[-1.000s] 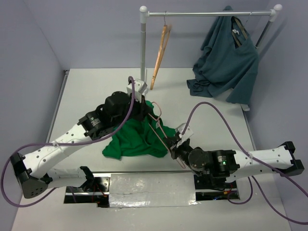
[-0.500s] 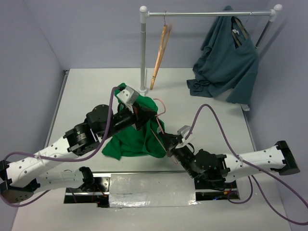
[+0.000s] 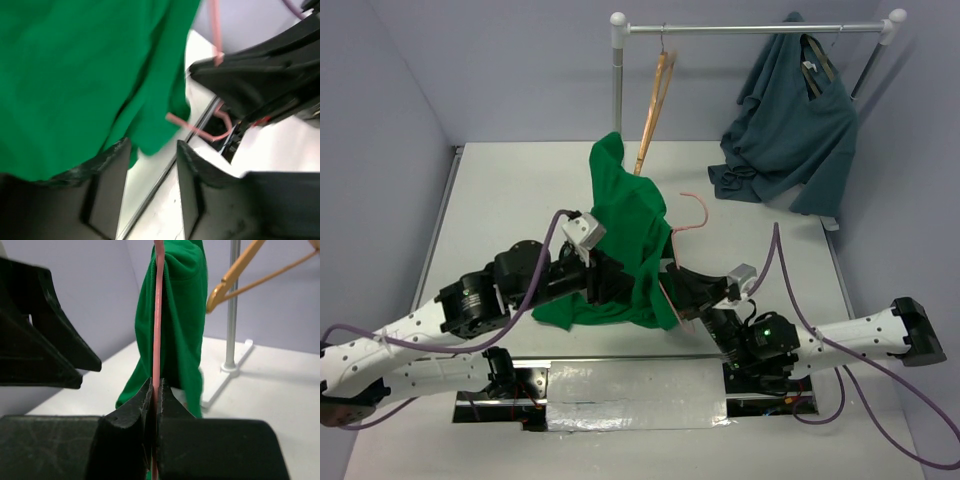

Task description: Place the t-shirt on the hanger

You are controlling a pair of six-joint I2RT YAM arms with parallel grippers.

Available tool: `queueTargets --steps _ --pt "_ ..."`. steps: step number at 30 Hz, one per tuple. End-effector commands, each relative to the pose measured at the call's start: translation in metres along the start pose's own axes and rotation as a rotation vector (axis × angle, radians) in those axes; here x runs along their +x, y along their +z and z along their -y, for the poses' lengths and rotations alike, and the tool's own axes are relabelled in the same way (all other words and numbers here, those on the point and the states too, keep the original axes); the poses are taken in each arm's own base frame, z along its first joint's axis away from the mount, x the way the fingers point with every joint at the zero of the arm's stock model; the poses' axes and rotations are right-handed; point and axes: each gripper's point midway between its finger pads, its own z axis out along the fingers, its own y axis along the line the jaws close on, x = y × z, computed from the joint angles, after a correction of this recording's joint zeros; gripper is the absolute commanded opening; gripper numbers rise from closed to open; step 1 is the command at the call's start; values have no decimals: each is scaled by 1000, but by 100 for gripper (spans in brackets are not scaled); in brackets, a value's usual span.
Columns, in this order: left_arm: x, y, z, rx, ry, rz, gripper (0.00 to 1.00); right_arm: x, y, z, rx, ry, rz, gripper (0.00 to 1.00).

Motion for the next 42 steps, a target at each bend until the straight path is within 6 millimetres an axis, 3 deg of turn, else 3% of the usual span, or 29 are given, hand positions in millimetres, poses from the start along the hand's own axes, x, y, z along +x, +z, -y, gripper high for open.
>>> queueTargets --steps 1,4,5,7,8,9,10,14,22,28,35,42 --pt "-26 -26 -7 -59 36 33 55 -45 1 4 -22 106 148 0" --pt "-49 -39 -6 -89 117 4 58 -41 -6 7 -58 105 164 0" --pt "-74 -49 -3 -83 184 46 61 -32 -10 7 -76 112 154 0" --pt "-85 -54 -14 -163 223 32 60 -29 -16 4 -127 126 152 0" --pt "-112 -67 -11 -175 246 83 60 -22 -20 2 -150 143 140 0" --pt "-112 -71 -15 -196 270 52 60 -19 -22 0 -170 148 137 0" --pt "-134 -76 -13 -214 299 81 60 -15 -27 -4 -214 139 128 0" --pt "-152 -74 -13 -236 400 49 61 -7 -40 -24 -365 139 114 0" --pt "-114 -23 3 -82 550 -137 63 4 -44 -46 -462 103 31 0" --pt "-75 -15 20 89 582 -246 64 3 -43 -51 -480 101 26 0" --pt "-46 -16 12 108 594 -329 64 -1 -44 -53 -493 107 34 0" --pt "-5 -8 9 155 575 -427 64 -9 -41 -56 -496 101 52 0"
